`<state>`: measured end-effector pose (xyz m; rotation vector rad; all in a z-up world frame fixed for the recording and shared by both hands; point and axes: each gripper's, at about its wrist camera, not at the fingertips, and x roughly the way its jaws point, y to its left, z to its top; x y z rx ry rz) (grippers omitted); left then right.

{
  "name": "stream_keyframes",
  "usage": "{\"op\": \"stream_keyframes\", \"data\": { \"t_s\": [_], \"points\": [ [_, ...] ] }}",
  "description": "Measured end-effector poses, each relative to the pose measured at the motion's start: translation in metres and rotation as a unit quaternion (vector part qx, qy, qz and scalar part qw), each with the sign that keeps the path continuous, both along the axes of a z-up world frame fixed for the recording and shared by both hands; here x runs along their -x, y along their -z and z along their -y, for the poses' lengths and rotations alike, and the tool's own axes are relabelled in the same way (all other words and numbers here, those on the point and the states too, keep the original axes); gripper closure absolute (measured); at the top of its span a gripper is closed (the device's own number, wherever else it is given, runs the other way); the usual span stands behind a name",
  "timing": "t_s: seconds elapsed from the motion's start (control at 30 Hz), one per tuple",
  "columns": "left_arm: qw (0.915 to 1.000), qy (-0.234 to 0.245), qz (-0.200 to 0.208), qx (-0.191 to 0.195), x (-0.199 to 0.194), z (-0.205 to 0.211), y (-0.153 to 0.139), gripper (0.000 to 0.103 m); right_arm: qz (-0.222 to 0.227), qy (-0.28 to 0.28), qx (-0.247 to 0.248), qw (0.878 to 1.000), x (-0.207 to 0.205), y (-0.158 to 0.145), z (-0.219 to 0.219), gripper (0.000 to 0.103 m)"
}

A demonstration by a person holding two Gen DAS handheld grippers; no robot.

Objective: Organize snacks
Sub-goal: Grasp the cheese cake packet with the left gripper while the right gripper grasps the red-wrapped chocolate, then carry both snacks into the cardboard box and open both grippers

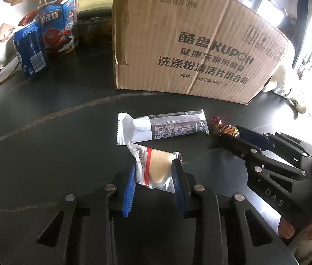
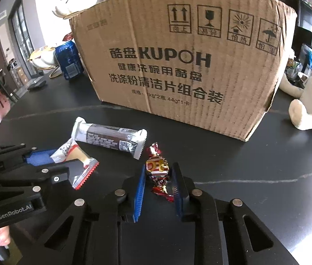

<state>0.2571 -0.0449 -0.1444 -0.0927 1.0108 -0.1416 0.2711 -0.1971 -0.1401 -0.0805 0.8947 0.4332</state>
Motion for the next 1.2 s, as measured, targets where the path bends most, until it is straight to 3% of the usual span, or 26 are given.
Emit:
{"op": "stream_keyframes", "data": {
  "t_s": [0.1,0.4,0.8,1.2],
  "points": [
    [1.0000,0.001,0.006,-0.003,0.003,0.001,-0.005,0.083,0.002,-0.003,-0.006,1.000,0.002,-0.003,0.000,0.078],
    [0.9996,0.002,0.028,-0.003,0.016,0.002,-0.023,0.093,0.017,-0.015,-0.019,1.000,0.014,-0.017,-0.004,0.078],
    [0.9988,0.006,0.043,0.023,0.026,-0.003,-0.047,0.095,0.031,-0.013,-0.046,0.998,0.030,-0.045,-0.006,0.078],
    [0.9944,0.024,0.099,0.029,0.033,-0.009,-0.093,0.095,0.064,0.007,-0.063,0.996,0.043,-0.094,-0.010,0.078]
  ]
}}
